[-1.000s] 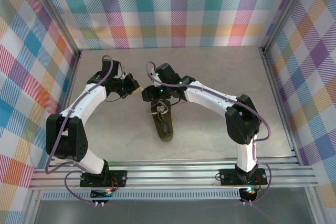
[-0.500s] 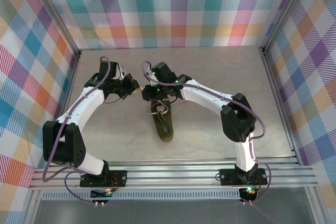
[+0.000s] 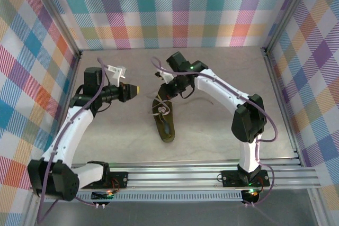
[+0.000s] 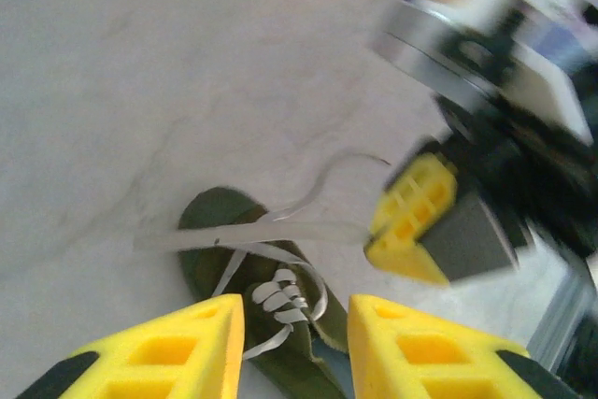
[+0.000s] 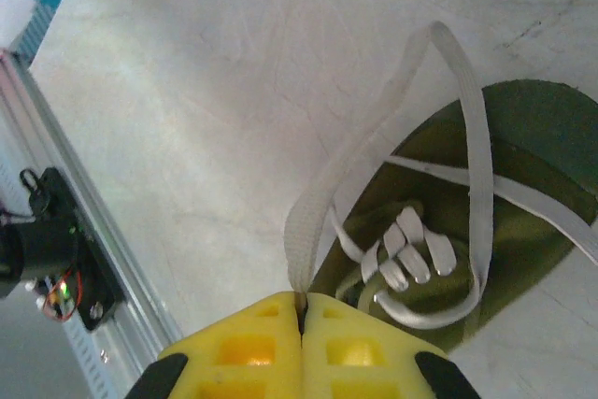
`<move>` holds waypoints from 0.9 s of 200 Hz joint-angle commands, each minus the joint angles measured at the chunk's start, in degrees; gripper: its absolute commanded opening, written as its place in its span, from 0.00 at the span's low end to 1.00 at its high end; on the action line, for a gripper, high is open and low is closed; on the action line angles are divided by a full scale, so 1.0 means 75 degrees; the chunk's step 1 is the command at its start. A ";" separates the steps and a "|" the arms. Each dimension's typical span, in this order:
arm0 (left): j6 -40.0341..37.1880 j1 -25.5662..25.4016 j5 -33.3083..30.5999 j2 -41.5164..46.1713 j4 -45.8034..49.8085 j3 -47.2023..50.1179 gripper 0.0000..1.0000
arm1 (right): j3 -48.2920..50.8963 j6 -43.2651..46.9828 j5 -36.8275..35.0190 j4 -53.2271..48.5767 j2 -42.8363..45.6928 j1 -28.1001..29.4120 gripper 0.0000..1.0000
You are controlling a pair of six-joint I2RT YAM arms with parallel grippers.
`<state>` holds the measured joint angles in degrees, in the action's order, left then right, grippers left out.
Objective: Tie the shoes
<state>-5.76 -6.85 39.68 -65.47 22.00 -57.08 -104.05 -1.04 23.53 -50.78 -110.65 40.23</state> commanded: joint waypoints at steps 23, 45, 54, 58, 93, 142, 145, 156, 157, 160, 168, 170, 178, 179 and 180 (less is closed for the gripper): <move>-0.2465 -0.0419 0.1260 0.0120 -0.2273 0.0978 0.39 | -0.0722 0.1748 0.1084 -0.1832 0.0105 0.0031 0.00; -0.3405 -0.0920 0.0841 0.0036 -0.2441 0.1152 0.43 | -0.0862 0.1959 0.1277 -0.2071 0.0122 0.0038 0.00; -0.4240 -0.1081 0.0882 0.0040 -0.2203 0.1194 0.50 | -0.0869 0.2001 0.1321 -0.2105 0.0149 0.0027 0.00; -0.4581 -0.1156 0.0843 0.0038 -0.2065 0.1212 0.52 | -0.0877 0.2002 0.1326 -0.2110 0.0160 0.0027 0.00; -0.5172 -0.1583 0.0202 -0.0033 -0.2075 0.1302 0.50 | -0.0989 0.2078 0.1462 -0.2281 0.0128 0.0027 0.00; -0.5807 -0.2203 -0.0337 -0.0449 -0.1720 0.1118 0.45 | -0.1031 0.2107 0.1522 -0.2325 0.0117 0.0025 0.00; -0.5817 -0.2228 -0.0361 -0.0457 -0.1725 0.1120 0.44 | -0.1033 0.2107 0.1530 -0.2323 0.0117 0.0027 0.00; -0.5829 -0.2300 -0.0417 -0.0490 -0.1803 0.1146 0.40 | -0.1029 0.2125 0.1532 -0.2349 0.0117 0.0027 0.00; -0.5829 -0.2304 -0.0422 -0.0485 -0.1806 0.1144 0.40 | -0.1031 0.2128 0.1535 -0.2347 0.0117 0.0021 0.00; -0.5827 -0.2317 -0.0433 -0.0488 -0.1818 0.1142 0.38 | -0.1031 0.2130 0.1532 -0.2356 0.0117 0.0023 0.00; -0.5841 -0.2364 -0.0474 -0.0504 -0.1820 0.1143 0.31 | -0.1011 0.2141 0.1527 -0.2369 0.0117 0.0015 0.00; -0.5841 -0.2373 -0.0486 -0.0493 -0.1820 0.1142 0.30 | -0.1004 0.2142 0.1527 -0.2381 0.0117 0.0015 0.00; -0.5830 -0.2413 -0.0549 -0.0459 -0.1808 0.1158 0.18 | -0.0994 0.2142 0.1521 -0.2388 0.0117 0.0015 0.00; -0.5830 -0.2414 -0.0559 -0.0453 -0.1808 0.1156 0.16 | -0.0990 0.2142 0.1518 -0.2390 0.0117 0.0015 0.00; -0.5830 -0.2420 -0.0563 -0.0449 -0.1808 0.1155 0.14 | -0.0994 0.2142 0.1511 -0.2392 0.0117 0.0015 0.00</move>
<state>-46.78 -24.08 36.40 -69.32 9.02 -48.21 -110.06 13.02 33.08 -67.07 -110.63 40.18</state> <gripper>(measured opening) 0.284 0.045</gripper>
